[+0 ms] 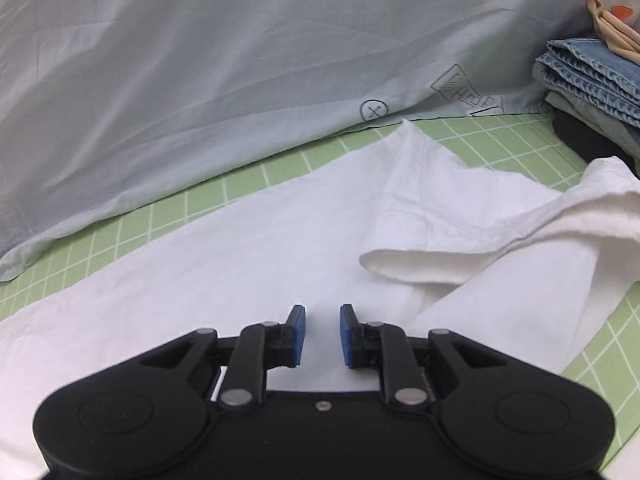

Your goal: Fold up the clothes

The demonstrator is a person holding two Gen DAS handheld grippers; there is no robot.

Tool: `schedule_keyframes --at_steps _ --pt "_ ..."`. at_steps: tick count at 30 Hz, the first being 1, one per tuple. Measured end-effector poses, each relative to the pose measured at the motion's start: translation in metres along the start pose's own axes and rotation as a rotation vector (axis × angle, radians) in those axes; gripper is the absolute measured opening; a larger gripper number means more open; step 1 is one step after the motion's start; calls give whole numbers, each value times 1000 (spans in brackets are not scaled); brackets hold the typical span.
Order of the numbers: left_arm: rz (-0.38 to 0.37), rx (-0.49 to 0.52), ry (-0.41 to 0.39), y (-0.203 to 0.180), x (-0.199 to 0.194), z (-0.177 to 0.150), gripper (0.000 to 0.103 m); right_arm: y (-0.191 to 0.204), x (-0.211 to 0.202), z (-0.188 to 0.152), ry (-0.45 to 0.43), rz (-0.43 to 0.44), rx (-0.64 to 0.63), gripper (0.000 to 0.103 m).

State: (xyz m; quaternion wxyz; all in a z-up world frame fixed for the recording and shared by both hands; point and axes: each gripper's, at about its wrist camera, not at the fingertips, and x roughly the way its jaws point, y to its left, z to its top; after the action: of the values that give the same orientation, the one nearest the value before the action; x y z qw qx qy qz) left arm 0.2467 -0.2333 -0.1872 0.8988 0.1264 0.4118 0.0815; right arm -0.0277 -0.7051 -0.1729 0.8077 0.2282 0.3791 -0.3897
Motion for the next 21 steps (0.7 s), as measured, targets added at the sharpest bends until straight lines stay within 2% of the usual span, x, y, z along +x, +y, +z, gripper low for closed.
schedule_keyframes --at_steps 4,7,9,10,12,15,17,21 --pt "3 0 -6 -1 0 -1 103 -27 13 32 -52 -162 -47 17" --pt "11 6 -8 -3 -1 -1 103 -54 35 71 -93 -238 -33 17" --pt "15 9 -6 -4 -1 0 103 -62 45 94 -162 -303 -76 20" --pt "16 8 -5 -4 -1 0 103 -64 49 104 -192 -336 -102 26" --pt "19 5 -2 -5 -1 0 103 -67 47 116 -225 -376 -119 27" --pt "27 7 13 -7 -3 2 103 -73 17 104 -275 -336 -32 38" --pt "19 22 28 -9 -6 3 103 -77 -2 96 -307 -310 26 72" --pt "-63 31 0 -12 -31 0 103 -84 -49 48 -370 -315 112 77"
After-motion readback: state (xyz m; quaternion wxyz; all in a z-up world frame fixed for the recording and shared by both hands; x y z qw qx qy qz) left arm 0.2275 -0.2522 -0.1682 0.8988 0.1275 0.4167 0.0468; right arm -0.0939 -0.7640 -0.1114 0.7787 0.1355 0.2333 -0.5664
